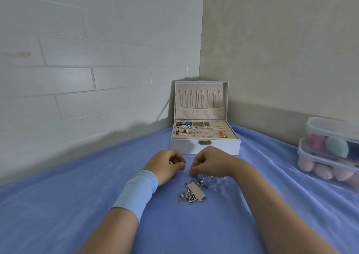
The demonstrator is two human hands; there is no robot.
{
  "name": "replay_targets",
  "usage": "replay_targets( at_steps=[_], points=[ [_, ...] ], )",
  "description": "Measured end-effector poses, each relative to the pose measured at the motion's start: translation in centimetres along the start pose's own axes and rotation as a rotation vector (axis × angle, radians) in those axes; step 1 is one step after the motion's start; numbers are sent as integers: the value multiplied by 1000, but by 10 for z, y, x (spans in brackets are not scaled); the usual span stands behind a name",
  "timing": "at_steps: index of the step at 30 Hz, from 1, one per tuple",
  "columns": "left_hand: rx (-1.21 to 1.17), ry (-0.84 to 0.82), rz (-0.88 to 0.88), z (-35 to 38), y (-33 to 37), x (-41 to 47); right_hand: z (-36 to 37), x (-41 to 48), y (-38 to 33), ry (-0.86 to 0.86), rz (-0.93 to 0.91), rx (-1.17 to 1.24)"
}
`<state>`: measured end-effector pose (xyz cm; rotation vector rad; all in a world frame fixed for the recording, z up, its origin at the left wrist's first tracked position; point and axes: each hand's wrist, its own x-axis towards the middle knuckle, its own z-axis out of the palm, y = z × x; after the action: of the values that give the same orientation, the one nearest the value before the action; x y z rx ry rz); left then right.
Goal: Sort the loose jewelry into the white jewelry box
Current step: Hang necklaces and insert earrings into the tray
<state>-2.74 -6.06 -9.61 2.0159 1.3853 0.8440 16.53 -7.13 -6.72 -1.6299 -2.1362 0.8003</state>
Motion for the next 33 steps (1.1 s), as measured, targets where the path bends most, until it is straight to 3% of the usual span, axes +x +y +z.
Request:
replay_targets(
  at_steps=[19, 33],
  points=[
    [-182, 33, 7, -5, 16, -8, 4, -2, -4, 96, -31, 597],
    [-103, -7, 79, -39, 63, 64, -64, 30, -15, 378, -185, 431]
  ],
)
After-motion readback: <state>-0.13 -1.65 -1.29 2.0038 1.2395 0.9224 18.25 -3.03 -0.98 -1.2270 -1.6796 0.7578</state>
